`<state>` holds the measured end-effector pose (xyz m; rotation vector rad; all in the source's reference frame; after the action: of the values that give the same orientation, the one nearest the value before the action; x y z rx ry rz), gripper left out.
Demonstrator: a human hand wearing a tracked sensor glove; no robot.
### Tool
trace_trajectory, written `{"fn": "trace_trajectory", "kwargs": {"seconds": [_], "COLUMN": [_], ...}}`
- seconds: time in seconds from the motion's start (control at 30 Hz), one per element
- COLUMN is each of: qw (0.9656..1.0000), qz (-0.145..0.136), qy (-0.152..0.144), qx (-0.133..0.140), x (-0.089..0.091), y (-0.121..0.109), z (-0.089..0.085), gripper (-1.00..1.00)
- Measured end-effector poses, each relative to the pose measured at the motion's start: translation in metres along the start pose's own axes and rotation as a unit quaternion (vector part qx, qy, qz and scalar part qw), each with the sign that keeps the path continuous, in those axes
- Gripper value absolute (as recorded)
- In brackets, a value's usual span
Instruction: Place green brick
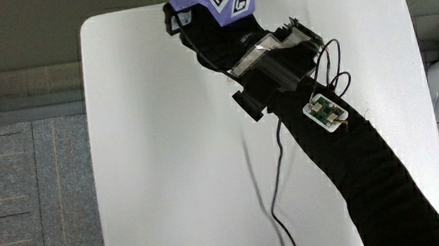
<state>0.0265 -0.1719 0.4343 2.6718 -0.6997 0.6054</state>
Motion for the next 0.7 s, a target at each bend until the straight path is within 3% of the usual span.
{"fn": "trace_trajectory", "kwargs": {"seconds": [0.03,0.1,0.47,0.53,0.7], "qw": [0.9999,0.9998,0.9983,0.9981,0.9986], "qz": [0.000,-0.008,-0.056,-0.061,-0.052], "qy": [-0.005,-0.007,-0.005,-0.009,-0.012], "qx": [0.011,0.014,-0.016,-0.002,-0.002], "x": [0.011,0.014,0.047,0.044,0.038], "y": [0.003,0.002,0.005,-0.001,-0.001], "z": [-0.013,-0.018,-0.048,-0.041,-0.037], "gripper": [0.00,0.00,0.00,0.00,0.00]}}
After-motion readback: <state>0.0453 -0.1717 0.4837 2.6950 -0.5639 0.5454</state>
